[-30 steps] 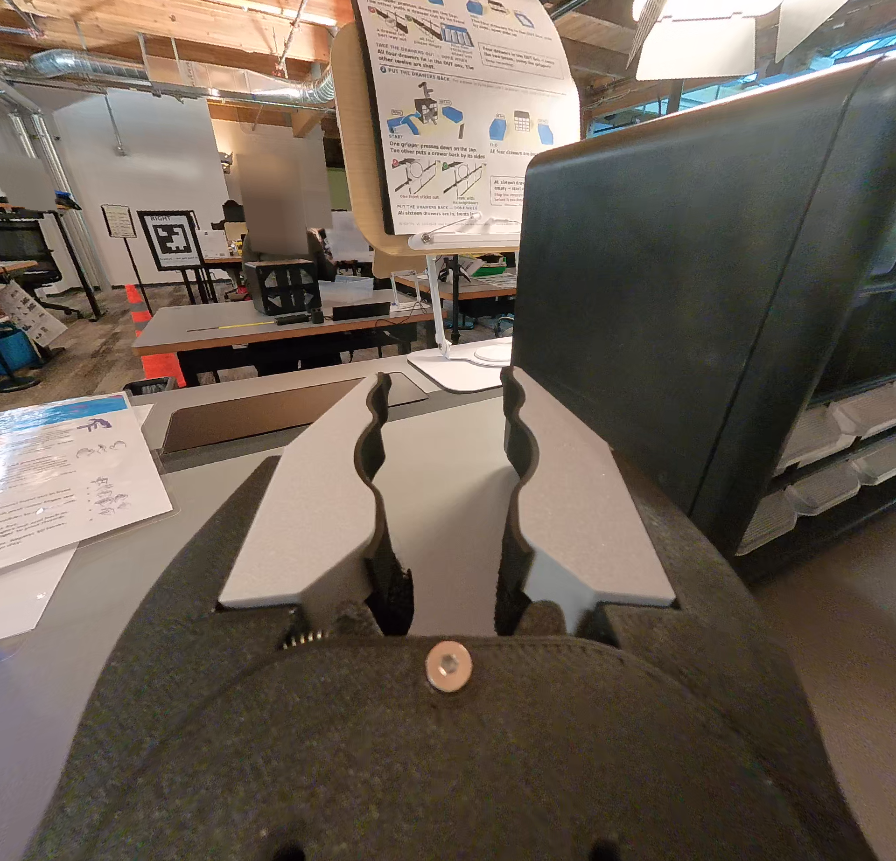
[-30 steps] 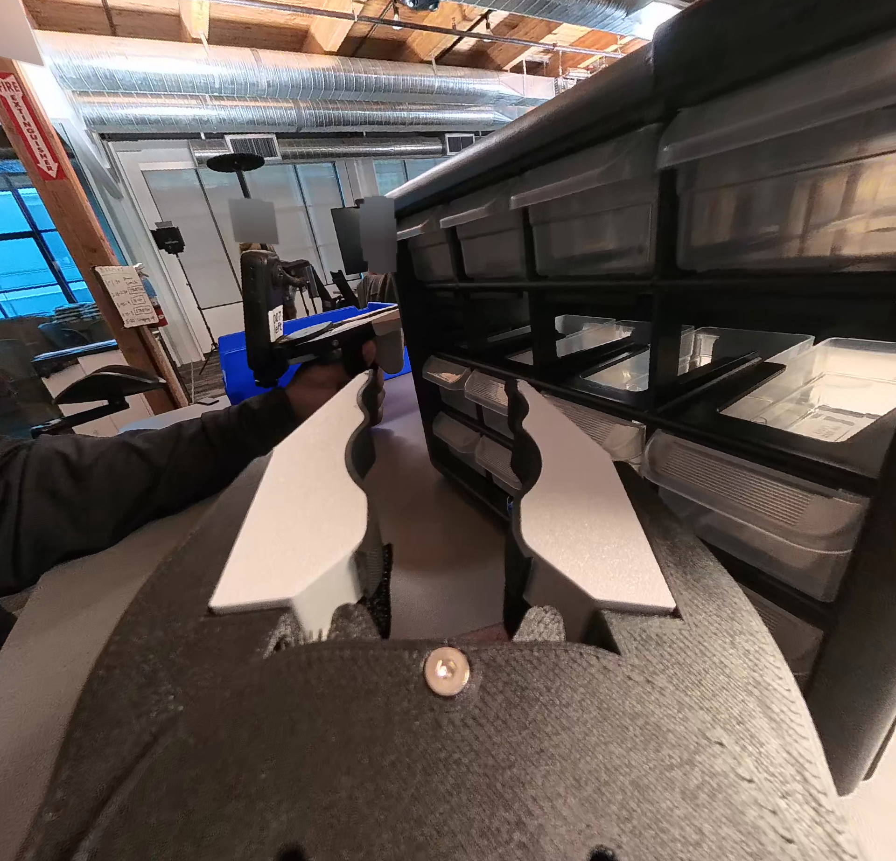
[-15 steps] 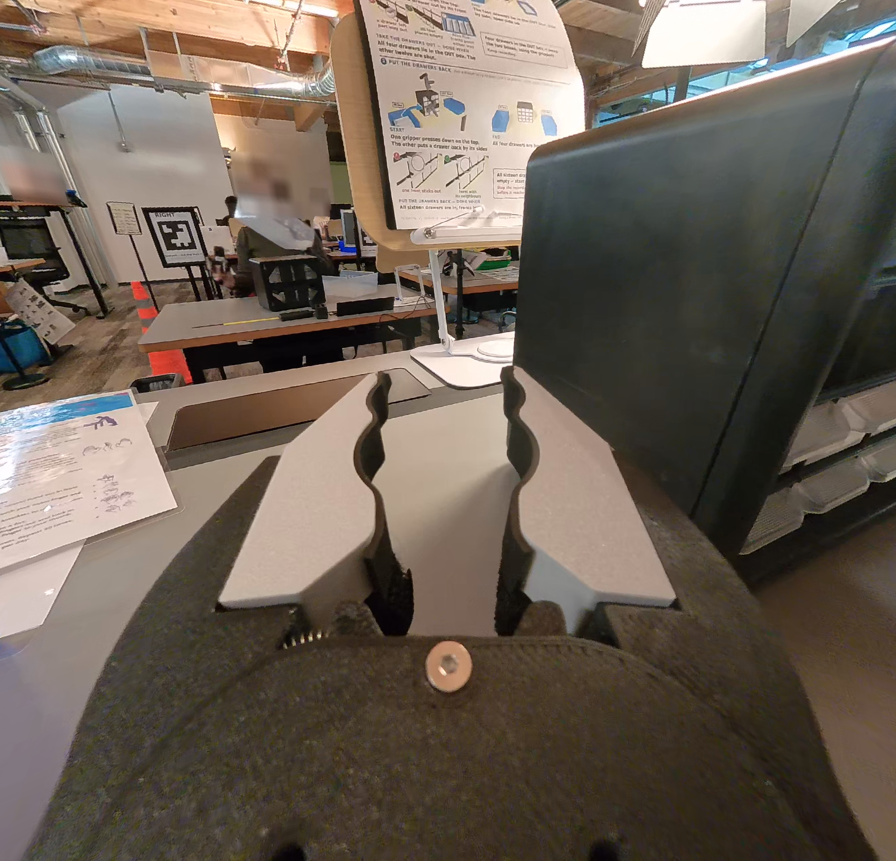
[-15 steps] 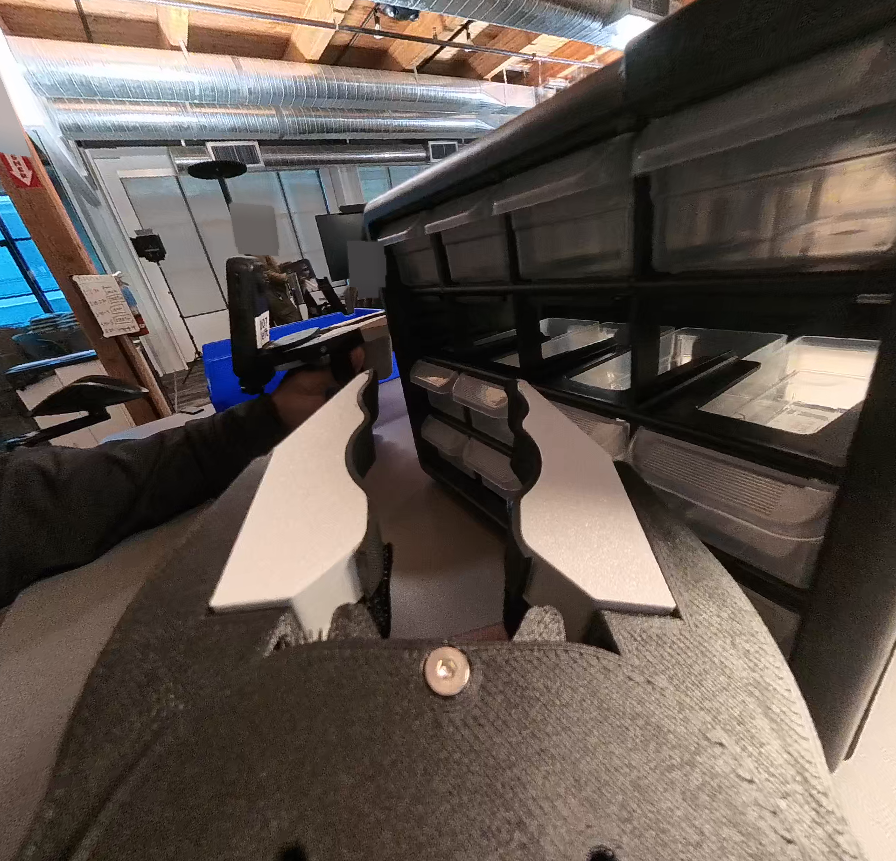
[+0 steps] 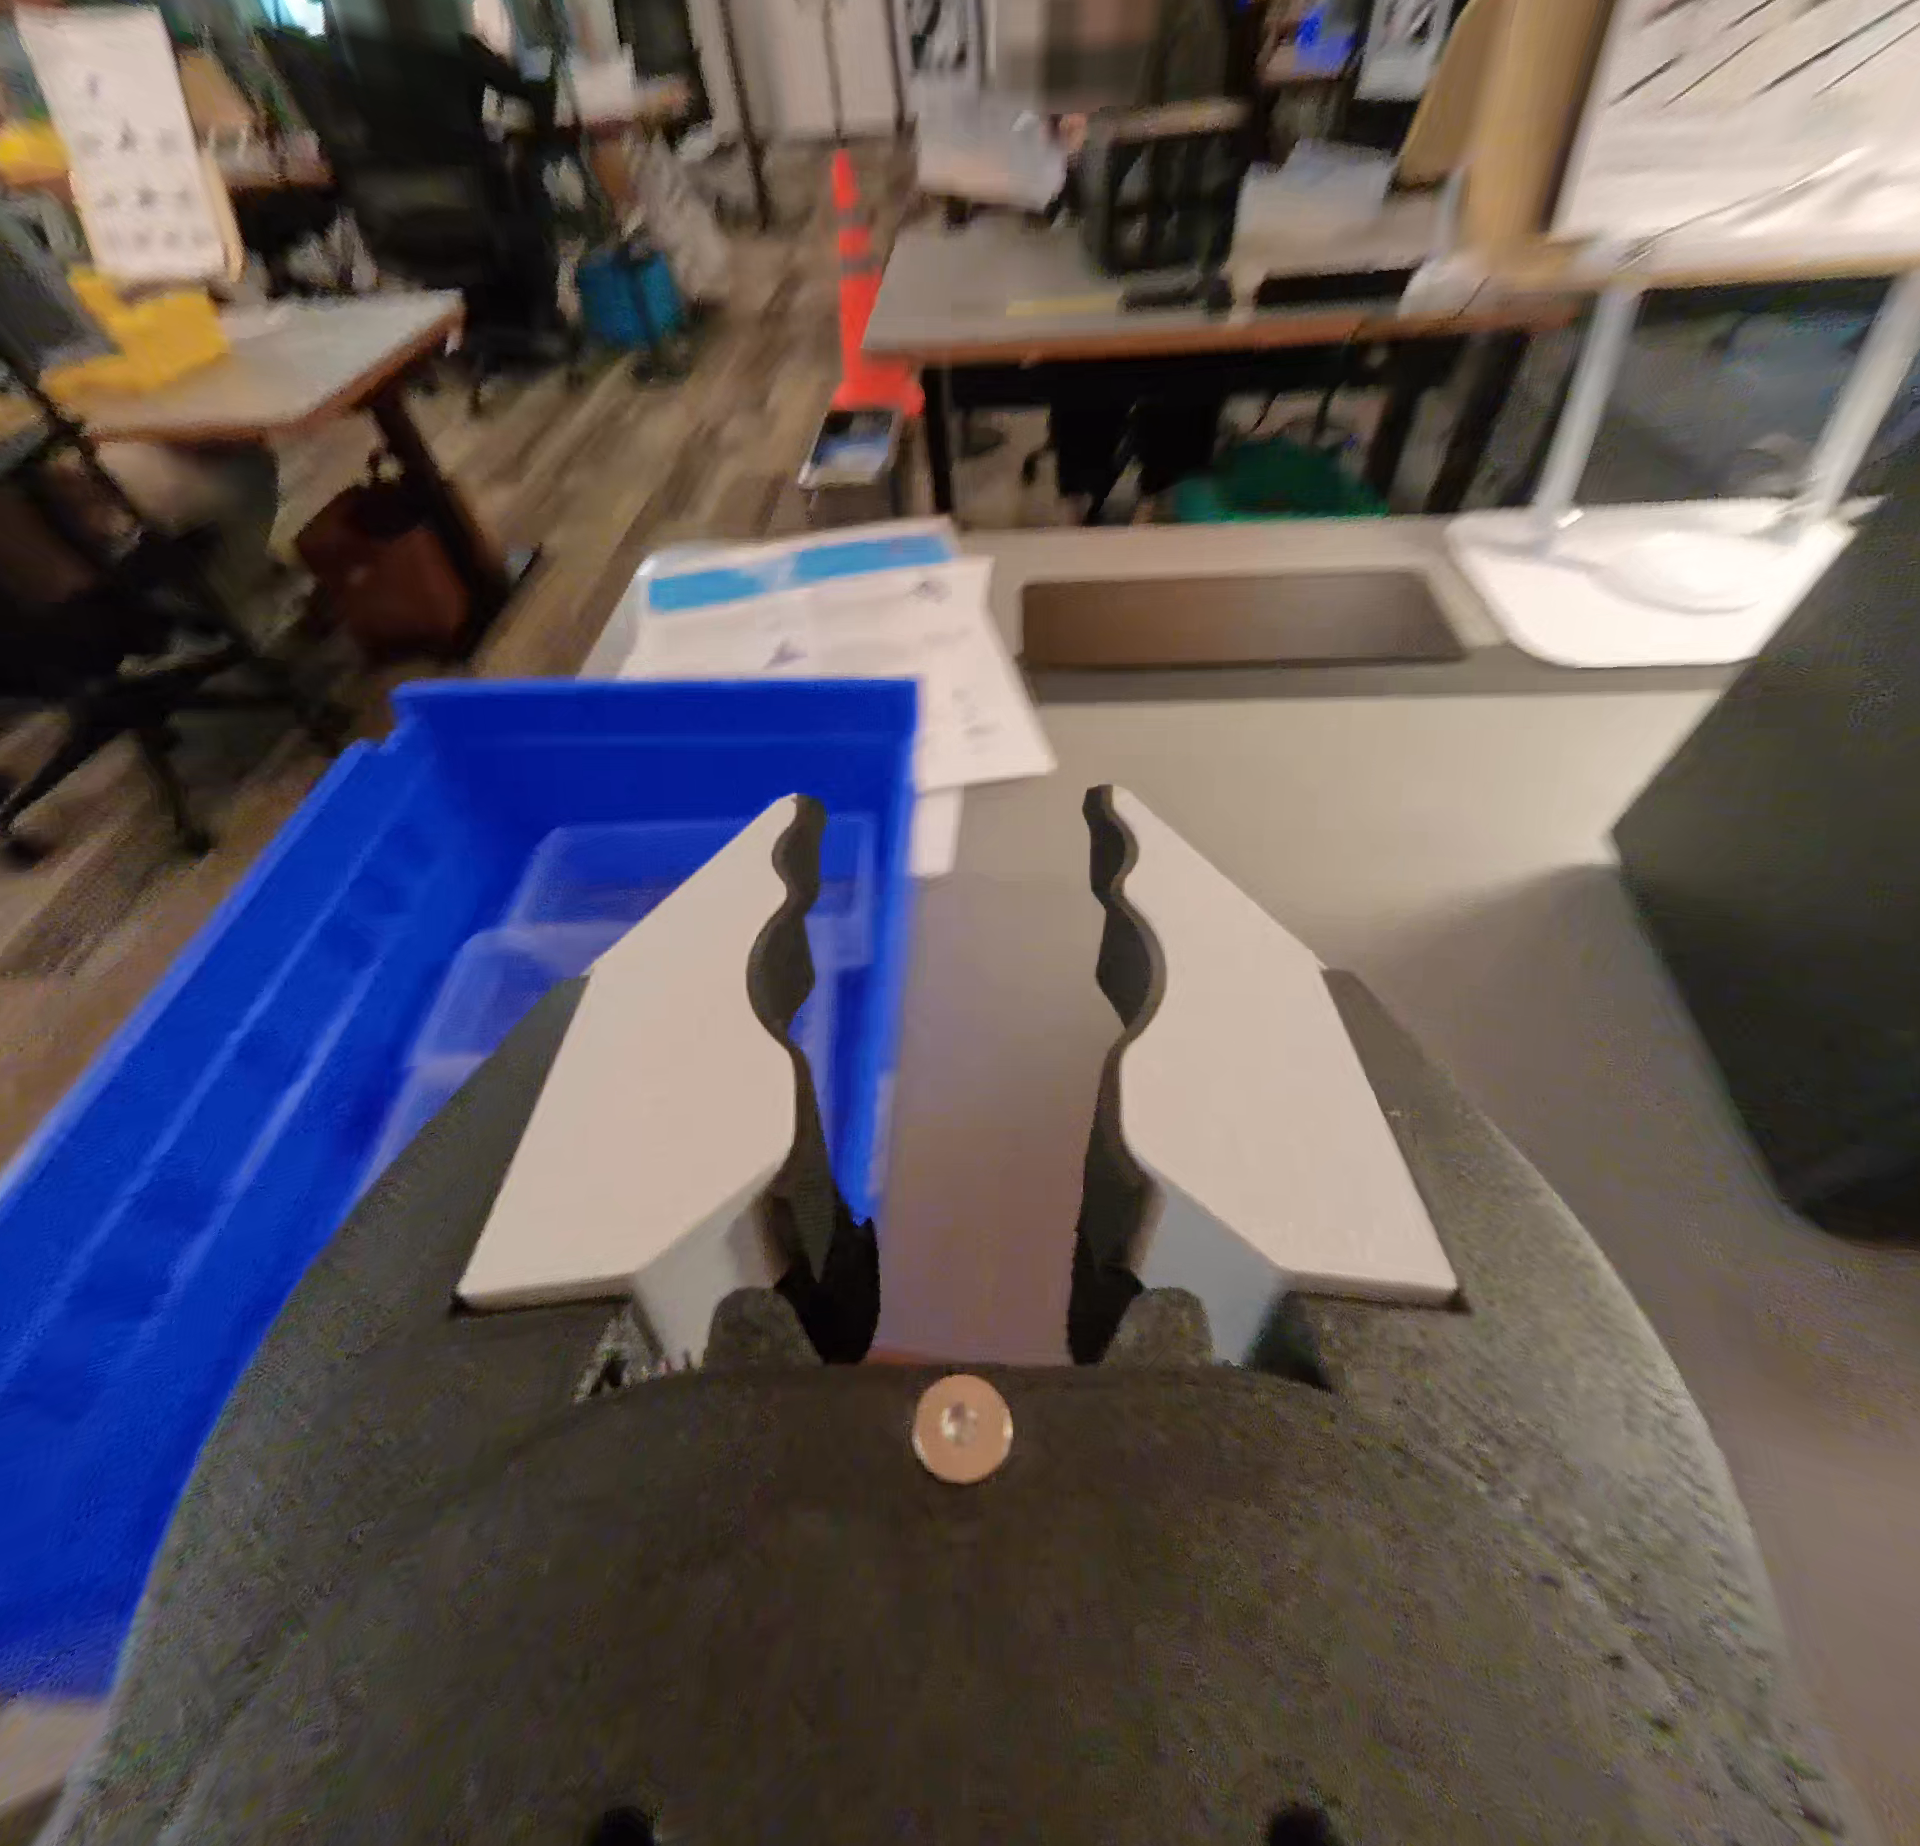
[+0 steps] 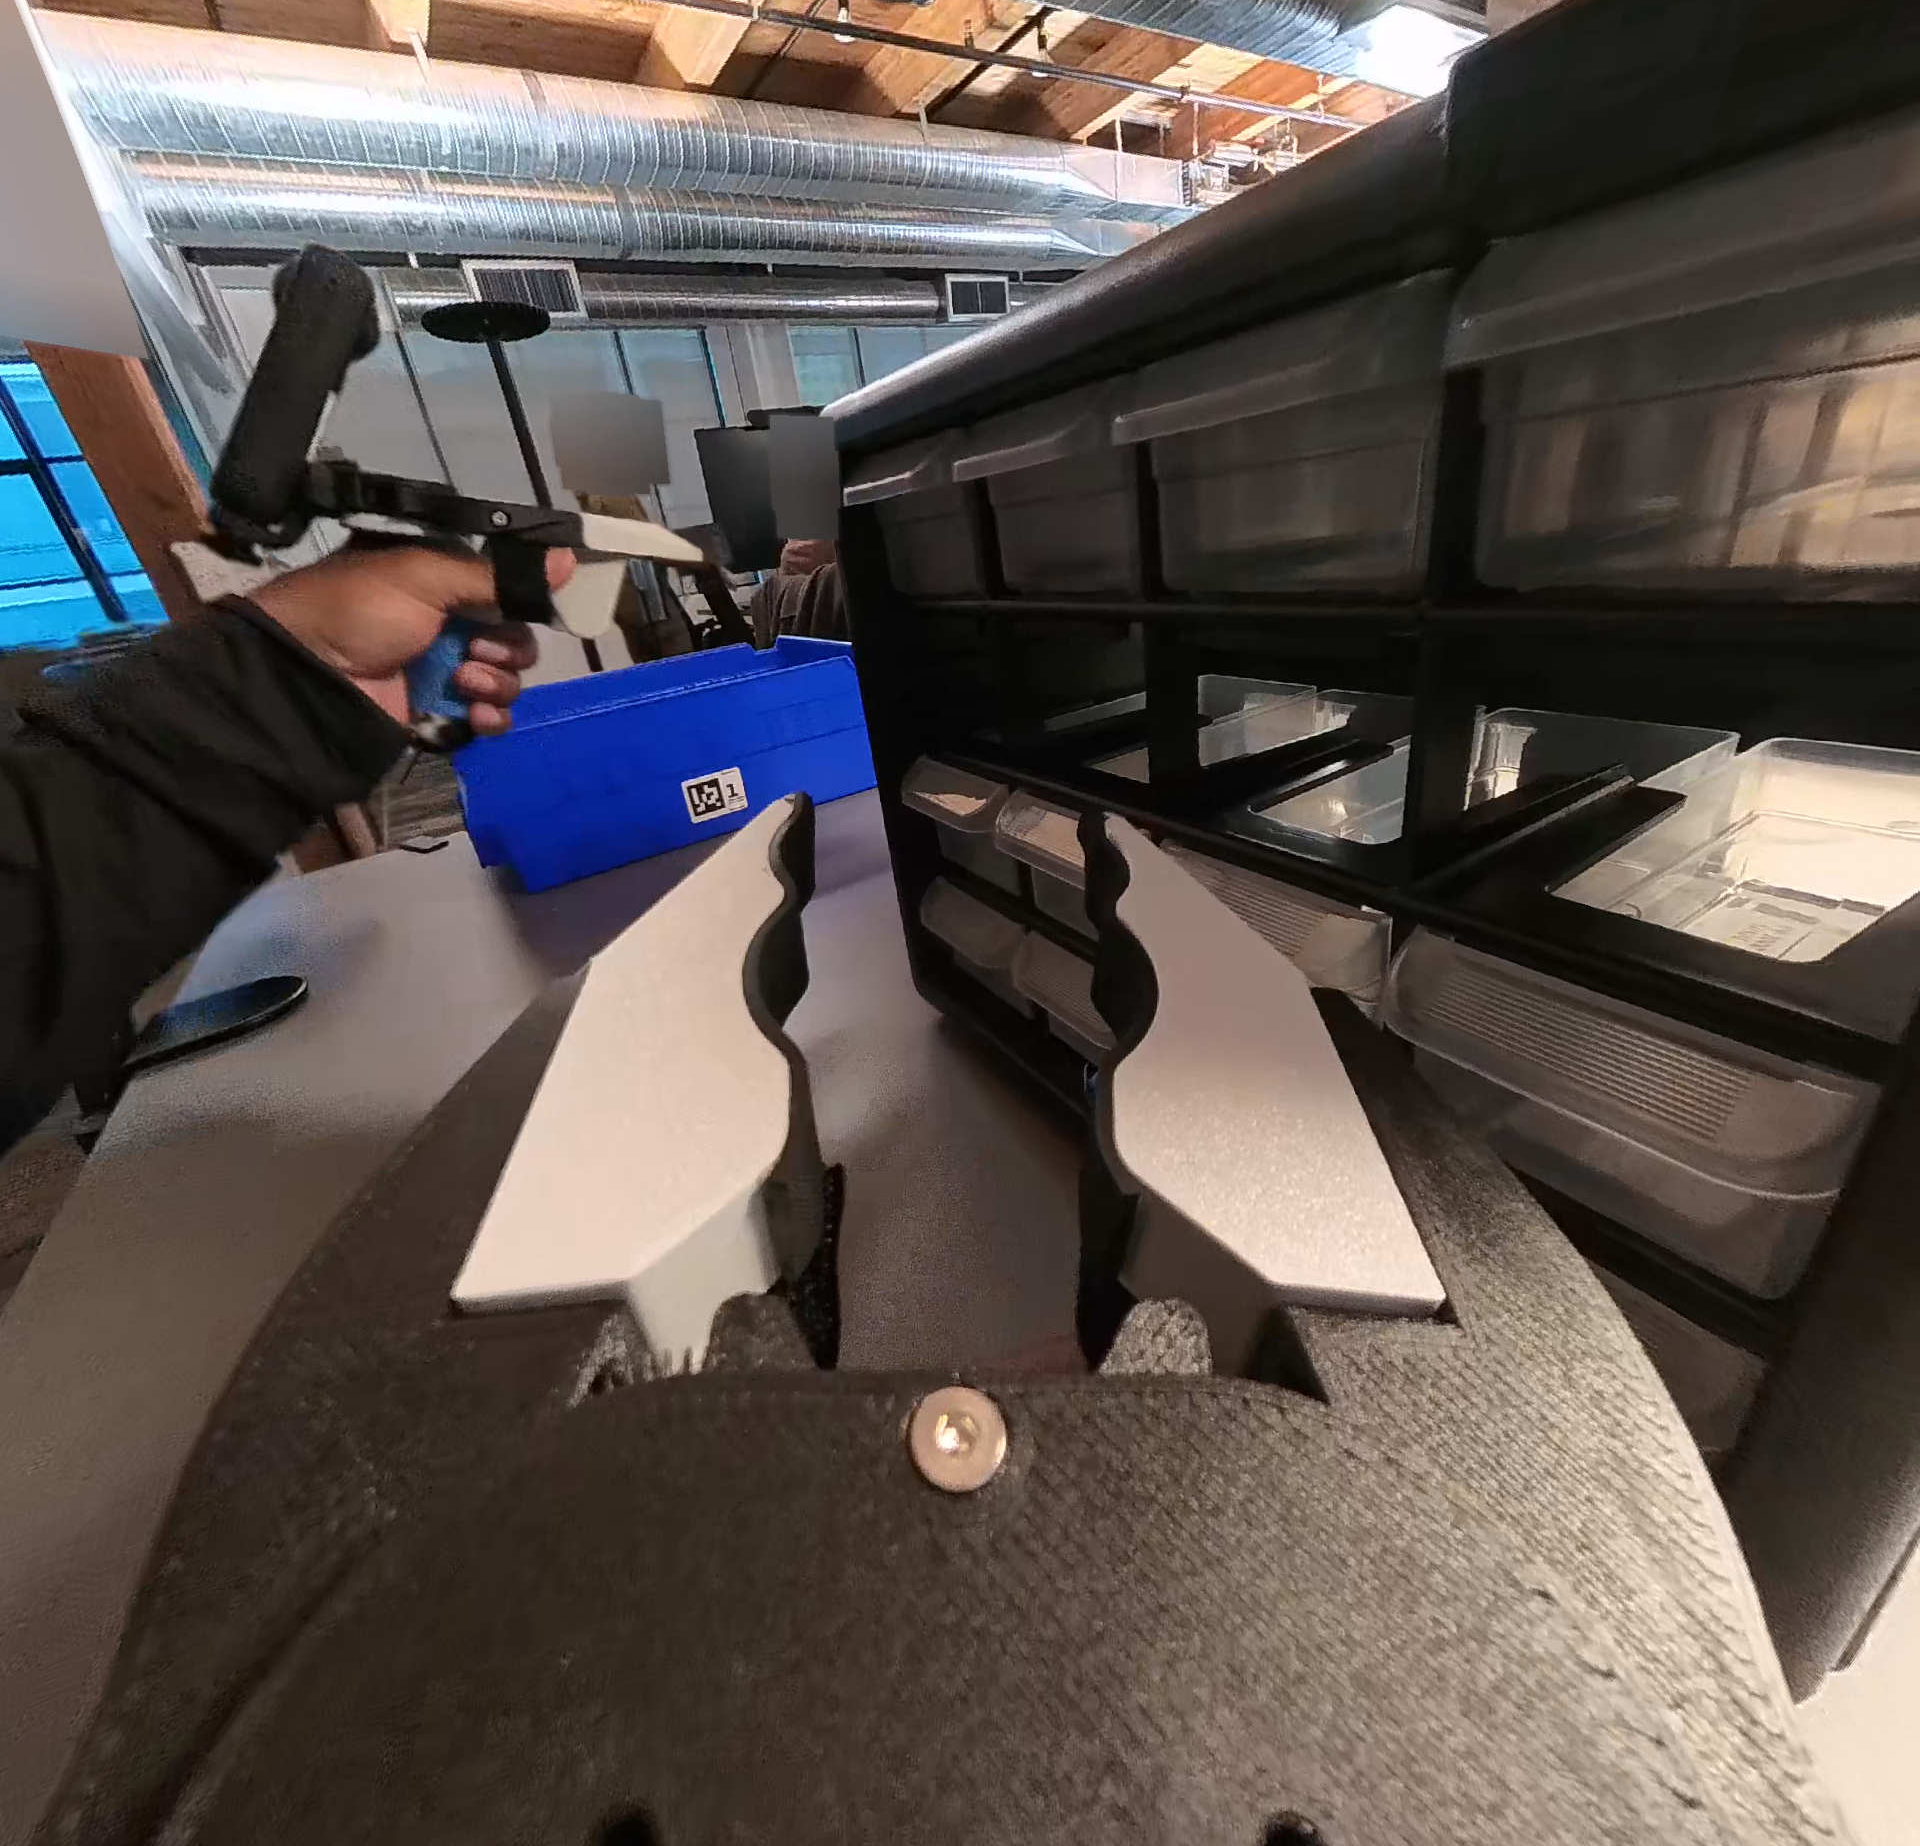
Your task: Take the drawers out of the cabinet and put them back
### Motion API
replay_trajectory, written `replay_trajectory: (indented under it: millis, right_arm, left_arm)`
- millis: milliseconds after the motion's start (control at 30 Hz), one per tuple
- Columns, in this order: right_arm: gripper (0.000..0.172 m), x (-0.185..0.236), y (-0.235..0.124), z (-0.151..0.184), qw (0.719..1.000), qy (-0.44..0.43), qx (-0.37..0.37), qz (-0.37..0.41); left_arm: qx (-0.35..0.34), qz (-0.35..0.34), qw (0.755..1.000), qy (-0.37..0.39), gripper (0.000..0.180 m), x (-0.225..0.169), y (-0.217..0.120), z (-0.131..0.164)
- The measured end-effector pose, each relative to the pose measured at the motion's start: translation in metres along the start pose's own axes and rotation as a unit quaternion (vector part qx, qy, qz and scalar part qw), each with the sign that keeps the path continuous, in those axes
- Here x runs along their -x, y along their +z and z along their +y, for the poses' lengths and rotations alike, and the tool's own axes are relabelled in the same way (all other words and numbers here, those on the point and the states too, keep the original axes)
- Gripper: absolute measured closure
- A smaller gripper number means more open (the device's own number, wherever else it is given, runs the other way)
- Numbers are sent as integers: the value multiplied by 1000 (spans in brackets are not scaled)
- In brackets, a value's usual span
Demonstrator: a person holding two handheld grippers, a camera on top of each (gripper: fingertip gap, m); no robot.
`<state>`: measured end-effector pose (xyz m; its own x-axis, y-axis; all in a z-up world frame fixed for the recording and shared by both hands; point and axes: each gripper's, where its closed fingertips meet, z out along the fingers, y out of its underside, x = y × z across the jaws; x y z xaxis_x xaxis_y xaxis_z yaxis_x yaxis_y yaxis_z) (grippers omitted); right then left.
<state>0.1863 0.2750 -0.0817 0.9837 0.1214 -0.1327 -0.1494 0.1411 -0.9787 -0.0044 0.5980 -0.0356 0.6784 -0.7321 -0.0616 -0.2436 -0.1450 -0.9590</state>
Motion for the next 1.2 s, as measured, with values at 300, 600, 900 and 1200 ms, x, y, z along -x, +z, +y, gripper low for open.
replay_trajectory:
  millis: [300,600,900,1200]
  right_arm:
    - [119,5,2,2,1000,-7,5,-9]
    - [120,6,2,2,1000,-4,5,-18]
    - [122,9,1,2,1000,-11,6,-23]
    - [123,9,1,2,1000,-7,6,-24]
  left_arm:
    - [297,-128,946,2,121,161,16,93]
    - [455,-139,876,80,124,190,-27,152]
    - [497,-127,856,58,146,204,-23,192]
    - [429,-179,878,113,166,204,-45,129]
